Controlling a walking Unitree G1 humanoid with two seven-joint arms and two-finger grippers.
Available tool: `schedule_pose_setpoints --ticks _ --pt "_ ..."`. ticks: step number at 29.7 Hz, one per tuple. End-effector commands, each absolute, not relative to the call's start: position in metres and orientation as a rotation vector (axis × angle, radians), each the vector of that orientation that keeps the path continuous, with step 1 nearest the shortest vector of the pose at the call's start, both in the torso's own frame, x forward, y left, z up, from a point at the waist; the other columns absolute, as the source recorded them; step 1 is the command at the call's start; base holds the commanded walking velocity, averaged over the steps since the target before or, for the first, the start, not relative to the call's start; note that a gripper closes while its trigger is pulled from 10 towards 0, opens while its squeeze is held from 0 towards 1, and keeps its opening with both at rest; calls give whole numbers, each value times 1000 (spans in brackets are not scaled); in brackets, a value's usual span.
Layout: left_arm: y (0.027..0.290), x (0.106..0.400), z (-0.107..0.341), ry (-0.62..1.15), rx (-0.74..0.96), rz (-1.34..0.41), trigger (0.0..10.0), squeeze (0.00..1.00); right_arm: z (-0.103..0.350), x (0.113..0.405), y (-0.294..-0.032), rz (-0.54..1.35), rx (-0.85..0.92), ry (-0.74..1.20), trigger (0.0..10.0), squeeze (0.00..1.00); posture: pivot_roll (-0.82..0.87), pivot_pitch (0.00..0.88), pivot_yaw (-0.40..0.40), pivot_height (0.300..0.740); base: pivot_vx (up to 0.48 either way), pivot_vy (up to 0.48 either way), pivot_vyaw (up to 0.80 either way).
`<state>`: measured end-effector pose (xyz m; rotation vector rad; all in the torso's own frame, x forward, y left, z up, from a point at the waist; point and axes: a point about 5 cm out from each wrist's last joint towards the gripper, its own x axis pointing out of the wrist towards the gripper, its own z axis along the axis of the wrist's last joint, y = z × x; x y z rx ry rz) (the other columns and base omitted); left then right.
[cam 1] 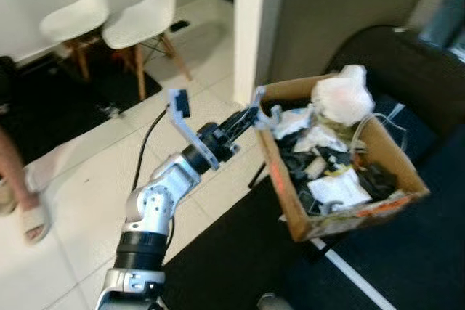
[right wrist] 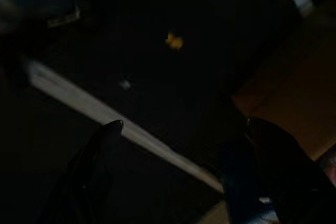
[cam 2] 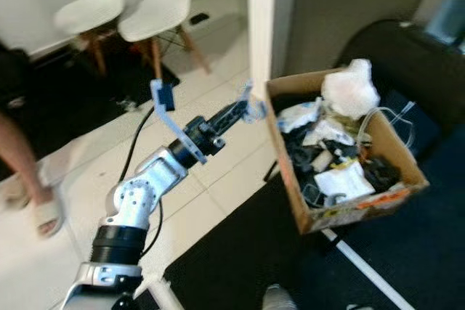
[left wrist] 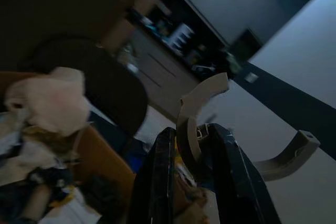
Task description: Picking trash to rubbish bin
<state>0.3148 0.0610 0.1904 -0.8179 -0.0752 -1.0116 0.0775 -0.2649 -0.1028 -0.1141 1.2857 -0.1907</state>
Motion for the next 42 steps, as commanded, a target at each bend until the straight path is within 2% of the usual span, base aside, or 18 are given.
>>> schedule_pose_setpoints --ticks 1,19,40,42 --pt "63 314 183 -55 -818 -990 10000 0 -108 65 -256 -176 -88 1327 10000 0 -42 115 73 740 0 0 -712" --pt "69 321 178 -45 -772 -926 10000 0 -109 72 -248 -162 -84 1323 10000 0 -39 121 72 740 0 0 -712" --pt "115 352 160 -26 -620 -551 10000 0 -108 78 -250 -147 -99 1317 10000 0 -25 112 67 740 0 0 -712" --pt "129 356 157 -24 -604 -486 10000 0 -108 79 -249 -144 -99 1316 10000 0 -25 108 67 740 0 0 -712"
